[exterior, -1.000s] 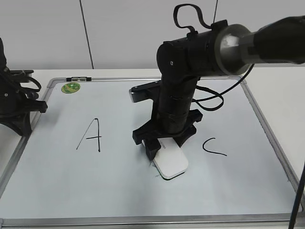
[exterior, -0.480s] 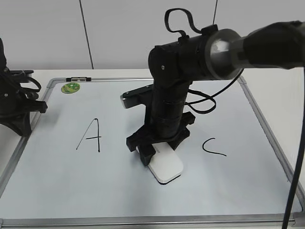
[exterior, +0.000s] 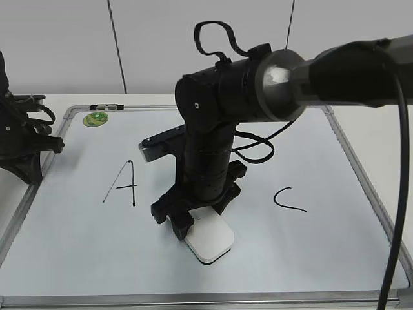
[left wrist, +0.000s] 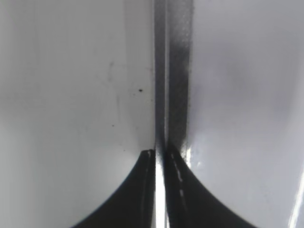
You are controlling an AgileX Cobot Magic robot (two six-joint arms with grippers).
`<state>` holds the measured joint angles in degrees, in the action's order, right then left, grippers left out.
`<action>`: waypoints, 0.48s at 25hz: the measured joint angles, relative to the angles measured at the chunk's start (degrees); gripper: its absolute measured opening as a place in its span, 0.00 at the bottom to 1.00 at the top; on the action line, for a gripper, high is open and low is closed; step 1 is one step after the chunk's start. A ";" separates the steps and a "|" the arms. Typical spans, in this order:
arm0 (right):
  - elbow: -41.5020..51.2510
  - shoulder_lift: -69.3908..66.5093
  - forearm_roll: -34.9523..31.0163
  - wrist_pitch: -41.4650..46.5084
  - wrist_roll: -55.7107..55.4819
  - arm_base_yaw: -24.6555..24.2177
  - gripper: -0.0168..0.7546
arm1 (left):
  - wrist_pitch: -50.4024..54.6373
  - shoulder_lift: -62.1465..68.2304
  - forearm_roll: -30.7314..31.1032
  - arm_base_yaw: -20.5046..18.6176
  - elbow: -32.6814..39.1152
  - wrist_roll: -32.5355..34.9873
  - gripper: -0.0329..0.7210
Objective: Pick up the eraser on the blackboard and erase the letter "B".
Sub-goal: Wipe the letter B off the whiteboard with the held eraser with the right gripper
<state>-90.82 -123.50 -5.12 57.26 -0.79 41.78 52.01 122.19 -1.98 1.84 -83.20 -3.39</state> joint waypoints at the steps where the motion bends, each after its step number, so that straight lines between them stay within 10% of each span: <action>1: 0.00 0.00 0.60 -0.01 -0.67 0.10 0.71 | 0.00 0.00 0.00 0.00 0.00 0.00 0.08; 12: -0.09 0.00 1.93 0.79 -5.75 -1.33 0.71 | 0.00 0.00 0.00 0.00 0.00 0.00 0.08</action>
<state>-90.91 -123.50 -3.19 58.05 -6.53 40.45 52.01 122.19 -1.98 1.84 -83.20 -3.39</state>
